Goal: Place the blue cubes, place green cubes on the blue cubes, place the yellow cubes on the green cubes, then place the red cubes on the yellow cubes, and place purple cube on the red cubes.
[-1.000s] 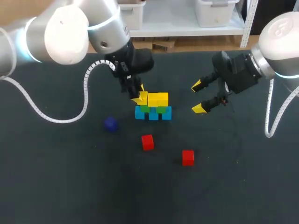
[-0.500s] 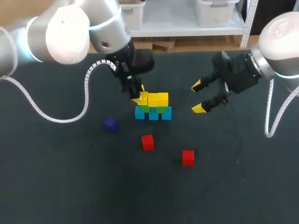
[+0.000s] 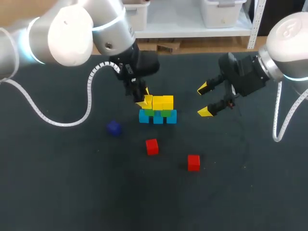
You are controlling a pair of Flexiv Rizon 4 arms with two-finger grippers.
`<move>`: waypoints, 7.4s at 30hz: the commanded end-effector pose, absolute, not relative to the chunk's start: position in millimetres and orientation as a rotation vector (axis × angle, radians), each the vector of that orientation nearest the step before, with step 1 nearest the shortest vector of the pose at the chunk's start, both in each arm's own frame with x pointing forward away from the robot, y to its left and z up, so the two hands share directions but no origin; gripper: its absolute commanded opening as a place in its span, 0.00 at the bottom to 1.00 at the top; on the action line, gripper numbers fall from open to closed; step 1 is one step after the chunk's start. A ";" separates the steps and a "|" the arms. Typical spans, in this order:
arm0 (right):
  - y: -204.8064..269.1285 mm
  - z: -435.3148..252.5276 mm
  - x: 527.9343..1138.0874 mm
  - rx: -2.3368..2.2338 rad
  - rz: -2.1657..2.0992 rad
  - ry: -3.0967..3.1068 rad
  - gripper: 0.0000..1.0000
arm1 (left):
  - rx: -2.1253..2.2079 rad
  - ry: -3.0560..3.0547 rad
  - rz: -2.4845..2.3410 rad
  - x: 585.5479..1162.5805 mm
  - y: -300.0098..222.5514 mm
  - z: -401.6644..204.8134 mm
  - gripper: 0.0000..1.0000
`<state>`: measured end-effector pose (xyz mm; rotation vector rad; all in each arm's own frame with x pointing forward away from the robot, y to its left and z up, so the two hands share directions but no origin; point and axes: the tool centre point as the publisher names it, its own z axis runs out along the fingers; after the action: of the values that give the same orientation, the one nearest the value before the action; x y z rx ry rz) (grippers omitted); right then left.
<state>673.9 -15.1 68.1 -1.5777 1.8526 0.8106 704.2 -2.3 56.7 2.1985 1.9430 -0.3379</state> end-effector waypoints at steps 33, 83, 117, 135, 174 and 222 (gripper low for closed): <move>-15.2 67.8 674.1 -1.577 0.812 1.850 1.00 | 2.174 1.944 -0.313 702.8 14.0 77.9 1.00; -15.2 67.8 674.1 -1.577 0.812 1.850 1.00 | 2.172 1.963 -0.369 700.8 19.7 55.4 0.00; -15.2 67.8 674.1 -1.577 0.812 1.850 1.00 | 2.186 1.957 -0.372 698.6 16.1 55.4 0.00; -15.2 67.8 674.1 -1.577 0.812 1.850 1.00 | 2.168 1.987 -0.323 691.7 44.7 61.7 0.08; -15.2 67.8 674.1 -1.577 0.812 1.850 1.00 | 1.970 2.099 -0.252 598.4 64.5 87.7 1.00; -15.2 67.8 674.1 -1.577 0.812 1.850 1.00 | 1.939 2.186 -0.253 575.4 -18.9 10.4 0.65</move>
<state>674.0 -15.1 68.1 -1.5777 1.8527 0.8107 572.0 -14.7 13.9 1.9344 2.1800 -0.2573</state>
